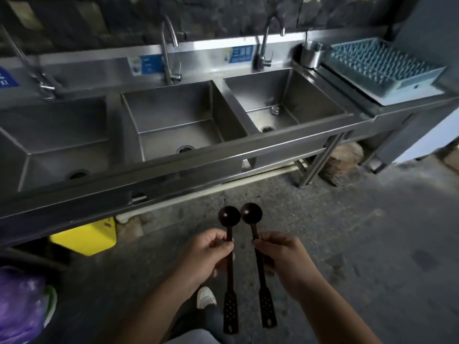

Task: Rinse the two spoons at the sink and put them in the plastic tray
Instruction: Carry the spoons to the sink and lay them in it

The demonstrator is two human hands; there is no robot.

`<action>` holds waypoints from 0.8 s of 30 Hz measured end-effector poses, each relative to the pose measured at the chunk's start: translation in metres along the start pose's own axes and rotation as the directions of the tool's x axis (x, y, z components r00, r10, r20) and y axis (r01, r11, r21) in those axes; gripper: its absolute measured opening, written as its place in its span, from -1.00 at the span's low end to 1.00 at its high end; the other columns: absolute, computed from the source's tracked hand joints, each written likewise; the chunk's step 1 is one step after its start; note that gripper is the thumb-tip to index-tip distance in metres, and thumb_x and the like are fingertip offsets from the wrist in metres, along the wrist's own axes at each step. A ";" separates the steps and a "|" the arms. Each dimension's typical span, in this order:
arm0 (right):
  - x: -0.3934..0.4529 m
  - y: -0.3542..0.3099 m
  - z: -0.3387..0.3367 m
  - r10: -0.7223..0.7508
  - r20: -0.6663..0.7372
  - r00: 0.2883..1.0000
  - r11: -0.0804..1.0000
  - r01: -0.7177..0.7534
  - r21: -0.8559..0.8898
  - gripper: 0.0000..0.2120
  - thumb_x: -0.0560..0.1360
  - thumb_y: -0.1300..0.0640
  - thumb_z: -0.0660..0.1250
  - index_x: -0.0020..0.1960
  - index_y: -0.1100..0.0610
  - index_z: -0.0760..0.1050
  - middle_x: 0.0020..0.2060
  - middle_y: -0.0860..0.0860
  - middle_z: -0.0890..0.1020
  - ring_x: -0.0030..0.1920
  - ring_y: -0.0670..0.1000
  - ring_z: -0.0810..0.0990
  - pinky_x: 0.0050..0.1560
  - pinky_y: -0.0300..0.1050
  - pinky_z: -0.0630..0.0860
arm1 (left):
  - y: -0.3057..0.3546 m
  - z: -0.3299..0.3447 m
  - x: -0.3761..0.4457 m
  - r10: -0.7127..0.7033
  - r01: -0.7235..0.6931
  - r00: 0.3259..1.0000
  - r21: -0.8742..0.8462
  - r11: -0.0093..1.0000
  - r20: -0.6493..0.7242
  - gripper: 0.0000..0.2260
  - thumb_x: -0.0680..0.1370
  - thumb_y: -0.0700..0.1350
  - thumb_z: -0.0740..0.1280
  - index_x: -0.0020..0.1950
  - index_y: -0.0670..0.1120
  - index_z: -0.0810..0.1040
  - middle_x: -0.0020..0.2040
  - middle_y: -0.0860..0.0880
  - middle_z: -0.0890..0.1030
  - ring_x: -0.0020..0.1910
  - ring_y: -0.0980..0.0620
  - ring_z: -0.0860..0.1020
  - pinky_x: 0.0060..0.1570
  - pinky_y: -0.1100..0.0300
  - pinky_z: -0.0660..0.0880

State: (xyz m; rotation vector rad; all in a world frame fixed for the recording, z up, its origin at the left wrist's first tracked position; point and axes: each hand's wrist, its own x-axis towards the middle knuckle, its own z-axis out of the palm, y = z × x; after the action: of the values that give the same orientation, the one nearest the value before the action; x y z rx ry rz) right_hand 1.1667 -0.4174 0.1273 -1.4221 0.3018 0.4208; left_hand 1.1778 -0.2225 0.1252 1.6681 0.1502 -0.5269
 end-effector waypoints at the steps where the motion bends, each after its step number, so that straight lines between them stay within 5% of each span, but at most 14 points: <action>1: 0.020 -0.012 0.003 0.011 0.008 1.000 1.000 -0.011 0.004 -0.80 0.53 0.27 0.35 -0.25 0.19 0.66 -0.38 0.12 0.65 -0.40 0.00 0.60 -0.38 -0.22 0.50 | 0.009 -0.009 0.016 -0.001 0.001 1.000 -0.004 1.000 -0.014 -0.82 0.54 -0.13 0.35 -0.20 0.12 0.63 -0.33 -0.01 0.69 -0.46 0.15 0.54 -0.56 0.28 0.34; 8: 0.143 -0.081 0.030 0.002 0.049 0.999 0.999 0.001 -0.050 -0.88 0.52 0.31 0.35 -0.12 0.32 0.64 -0.21 0.26 0.64 -0.15 0.19 0.59 -0.03 0.10 0.48 | 0.062 -0.073 0.113 0.017 -0.020 0.994 -0.031 0.999 -0.110 -0.93 0.53 -0.19 0.35 -0.12 -0.05 0.60 -0.34 0.00 0.70 -0.48 0.17 0.55 -0.61 0.32 0.32; 12: 0.209 -0.104 0.044 0.033 0.128 0.991 0.999 -0.030 -0.024 -0.86 0.46 0.26 0.39 -0.08 0.36 0.62 -0.20 0.28 0.61 -0.16 0.18 0.56 -0.07 0.03 0.45 | 0.074 -0.101 0.167 -0.030 0.026 0.978 -0.025 0.999 -0.209 -0.97 0.51 -0.12 0.37 -0.09 -0.01 0.60 -0.28 0.00 0.72 -0.45 0.13 0.60 -0.60 0.31 0.33; 16: 0.288 -0.127 0.050 0.092 0.175 0.980 0.994 -0.080 -0.077 -0.83 0.51 0.35 0.34 -0.20 0.23 0.65 -0.38 0.15 0.51 -0.36 0.04 0.46 -0.35 -0.19 0.38 | 0.085 -0.123 0.227 -0.090 0.074 0.956 -0.068 0.995 -0.280 -0.96 0.49 -0.07 0.37 -0.15 0.05 0.60 -0.27 -0.04 0.72 -0.43 0.09 0.60 -0.59 0.32 0.34; 19: 0.356 -0.149 0.050 0.134 0.204 0.970 0.987 -0.112 -0.117 -0.83 0.51 0.38 0.34 -0.22 0.29 0.65 -0.36 0.21 0.53 -0.33 0.11 0.47 -0.30 -0.14 0.37 | 0.102 -0.139 0.276 -0.112 0.075 0.949 -0.134 0.988 -0.294 -0.87 0.51 -0.11 0.36 -0.22 0.06 0.62 -0.29 -0.05 0.69 -0.43 0.10 0.58 -0.54 0.30 0.38; 21: 0.402 -0.163 0.050 0.165 0.232 0.959 0.981 -0.134 -0.142 -0.87 0.52 0.36 0.34 -0.13 0.34 0.66 -0.26 0.28 0.64 -0.25 0.17 0.60 -0.21 -0.05 0.55 | 0.113 -0.151 0.310 -0.145 0.096 0.929 -0.157 0.983 -0.339 -0.80 0.52 -0.15 0.37 -0.26 0.08 0.63 -0.32 -0.03 0.67 -0.44 0.14 0.58 -0.53 0.32 0.40; 24: 0.469 -0.177 0.050 0.193 0.236 0.952 0.963 -0.138 -0.233 -0.84 0.53 0.31 0.35 -0.12 0.21 0.71 -0.24 0.21 0.72 -0.28 0.08 0.67 -0.18 -0.07 0.61 | 0.123 -0.171 0.362 -0.221 0.159 0.877 -0.177 0.971 -0.426 -0.85 0.52 -0.15 0.37 -0.22 0.04 0.62 -0.27 -0.06 0.66 -0.38 0.08 0.62 -0.50 0.28 0.40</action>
State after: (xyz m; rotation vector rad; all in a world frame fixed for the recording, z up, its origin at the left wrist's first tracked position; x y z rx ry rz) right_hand 1.6625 -0.3371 0.0817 -1.5372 0.1691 0.7891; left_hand 1.5900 -0.1509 0.0973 1.6229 0.6794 -0.2634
